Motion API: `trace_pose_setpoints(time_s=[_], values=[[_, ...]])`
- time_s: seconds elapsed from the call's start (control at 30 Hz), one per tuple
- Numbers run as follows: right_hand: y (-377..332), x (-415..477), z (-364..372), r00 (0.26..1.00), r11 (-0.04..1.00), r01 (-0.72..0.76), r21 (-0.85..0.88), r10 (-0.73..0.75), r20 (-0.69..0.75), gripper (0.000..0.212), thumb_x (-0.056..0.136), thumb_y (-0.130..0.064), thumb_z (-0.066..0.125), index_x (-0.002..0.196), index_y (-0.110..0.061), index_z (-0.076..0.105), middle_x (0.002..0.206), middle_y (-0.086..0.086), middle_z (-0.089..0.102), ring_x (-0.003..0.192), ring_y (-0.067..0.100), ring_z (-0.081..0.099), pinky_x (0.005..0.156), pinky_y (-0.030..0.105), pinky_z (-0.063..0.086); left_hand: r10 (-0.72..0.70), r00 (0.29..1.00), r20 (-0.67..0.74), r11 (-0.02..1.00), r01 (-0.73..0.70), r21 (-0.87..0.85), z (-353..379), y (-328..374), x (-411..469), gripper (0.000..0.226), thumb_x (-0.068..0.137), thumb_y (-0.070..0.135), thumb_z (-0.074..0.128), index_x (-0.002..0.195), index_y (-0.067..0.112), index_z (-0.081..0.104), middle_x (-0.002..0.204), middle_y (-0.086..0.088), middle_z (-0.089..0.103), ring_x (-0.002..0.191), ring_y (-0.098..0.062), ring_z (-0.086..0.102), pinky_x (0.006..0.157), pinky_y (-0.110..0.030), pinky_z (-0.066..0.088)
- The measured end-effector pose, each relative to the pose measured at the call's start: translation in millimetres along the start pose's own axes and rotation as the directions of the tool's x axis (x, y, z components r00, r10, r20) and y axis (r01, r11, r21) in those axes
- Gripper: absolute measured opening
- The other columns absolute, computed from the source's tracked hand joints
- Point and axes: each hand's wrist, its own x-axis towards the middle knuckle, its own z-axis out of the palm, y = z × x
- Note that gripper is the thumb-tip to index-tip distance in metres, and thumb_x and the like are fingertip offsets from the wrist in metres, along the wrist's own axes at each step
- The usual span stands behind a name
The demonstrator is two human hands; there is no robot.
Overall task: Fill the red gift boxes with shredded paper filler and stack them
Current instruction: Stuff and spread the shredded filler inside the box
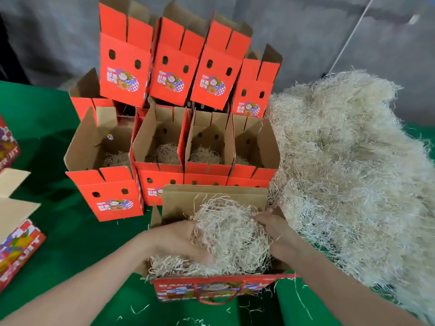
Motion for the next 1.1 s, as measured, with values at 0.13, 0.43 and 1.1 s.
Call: trace_pose_setpoints(time_s=[0.13, 0.43, 1.1], values=[[9, -9, -2, 0.907, 0.898, 0.027, -0.440, 0.163, 0.389, 0.104, 0.064, -0.036, 0.080, 0.147, -0.029, 0.017, 0.139, -0.012, 0.034, 0.134, 0.017, 0.024, 0.113, 0.048, 0.007, 0.000, 0.969, -0.246, 0.997, -0.018, -0.074, 7, 6, 21, 0.063, 0.076, 0.013, 0.065, 0.132, 0.004, 0.038, 0.103, 0.004, 0.051, 0.086, -0.009, 0.052, 0.063, -0.018, 0.045], [-12, -2, -20, 0.971, 0.883, 0.211, -0.420, -0.141, 0.192, 0.083, 0.075, 0.009, 0.066, 0.143, -0.018, 0.026, 0.123, -0.010, 0.046, 0.101, -0.002, 0.053, 0.080, 0.013, 0.047, 0.069, 0.909, -0.411, 0.997, -0.045, 0.066, -13, -6, 20, 0.070, 0.082, 0.015, 0.058, 0.145, 0.018, 0.029, 0.149, 0.000, 0.034, 0.063, 0.009, 0.045, 0.051, -0.003, 0.037], [-23, 9, -29, 0.989, 0.957, 0.118, -0.266, -0.091, 0.113, 0.038, 0.083, -0.002, 0.061, 0.113, -0.018, 0.045, 0.088, -0.005, 0.055, 0.074, 0.002, 0.050, 0.097, 0.035, 0.037, -0.080, 0.882, -0.464, 0.980, -0.015, -0.197, -25, 1, 16, 0.082, 0.063, 0.035, 0.082, 0.133, 0.016, 0.043, 0.133, -0.001, 0.047, 0.117, -0.018, 0.048, 0.096, -0.029, 0.041]])
